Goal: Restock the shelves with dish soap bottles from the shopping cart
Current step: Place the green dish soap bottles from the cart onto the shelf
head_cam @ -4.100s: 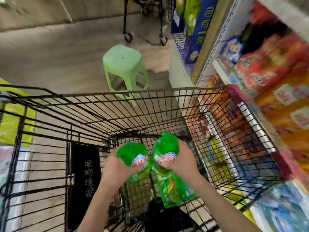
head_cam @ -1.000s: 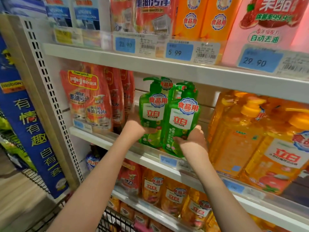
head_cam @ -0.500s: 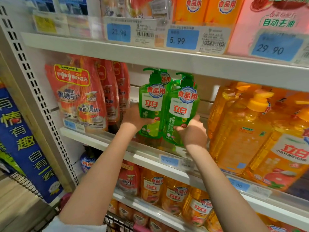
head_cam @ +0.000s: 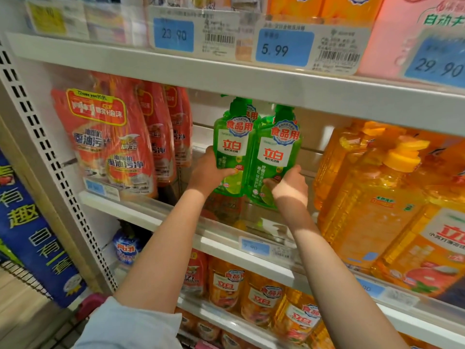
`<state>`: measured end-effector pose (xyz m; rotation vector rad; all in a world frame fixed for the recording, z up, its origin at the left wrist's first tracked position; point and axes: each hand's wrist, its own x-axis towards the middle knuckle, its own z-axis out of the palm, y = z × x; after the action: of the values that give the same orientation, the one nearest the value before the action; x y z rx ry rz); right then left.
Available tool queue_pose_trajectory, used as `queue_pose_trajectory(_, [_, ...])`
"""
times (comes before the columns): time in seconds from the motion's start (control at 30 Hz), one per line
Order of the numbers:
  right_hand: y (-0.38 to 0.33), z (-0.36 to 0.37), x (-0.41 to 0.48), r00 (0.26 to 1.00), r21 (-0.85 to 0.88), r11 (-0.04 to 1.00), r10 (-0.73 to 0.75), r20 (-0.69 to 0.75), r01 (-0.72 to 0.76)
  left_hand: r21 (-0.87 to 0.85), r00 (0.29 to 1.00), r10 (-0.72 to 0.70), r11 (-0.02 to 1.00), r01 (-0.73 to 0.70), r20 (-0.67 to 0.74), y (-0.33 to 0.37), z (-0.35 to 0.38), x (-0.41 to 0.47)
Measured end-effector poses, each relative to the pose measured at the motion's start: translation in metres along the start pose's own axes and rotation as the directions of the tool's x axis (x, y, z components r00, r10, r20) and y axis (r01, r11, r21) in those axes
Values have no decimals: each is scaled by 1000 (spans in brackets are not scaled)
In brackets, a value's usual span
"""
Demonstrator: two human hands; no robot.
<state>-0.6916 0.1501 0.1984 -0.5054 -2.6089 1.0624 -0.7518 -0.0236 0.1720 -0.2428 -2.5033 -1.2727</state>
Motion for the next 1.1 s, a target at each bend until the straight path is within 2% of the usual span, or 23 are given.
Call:
queue_pose_trajectory(0.33, [3,5,4,1000,30,999,-19,-3,19,2,999,-17,1000,17,32,-4,5,3])
queue_pose_trajectory(0.53, [10,-1,0,992,47,999,1,123,-7,-32,980,-161,986,165,115,1,10,-1])
queue_pose_trajectory(0.73, [19,-13,-31,986,62,993,-104,129,96,12,980,-174,985,174,97,15,1,-24])
queue_pose_trajectory(0.9, [9,-26,-68,980,119,975,-194,40,188,-5,985,-168,986,168,-32,34,-27,-80])
queue_pose_trajectory(1.03, [16,-9,-124,919,245,886,-377,-112,393,-124,970,-181,979,162,-161,22,-43,-162])
queue_pose_trajectory(1.1, [23,6,-151,884,277,840,-450,-123,466,-194,941,-244,960,200,-236,11,-45,-208])
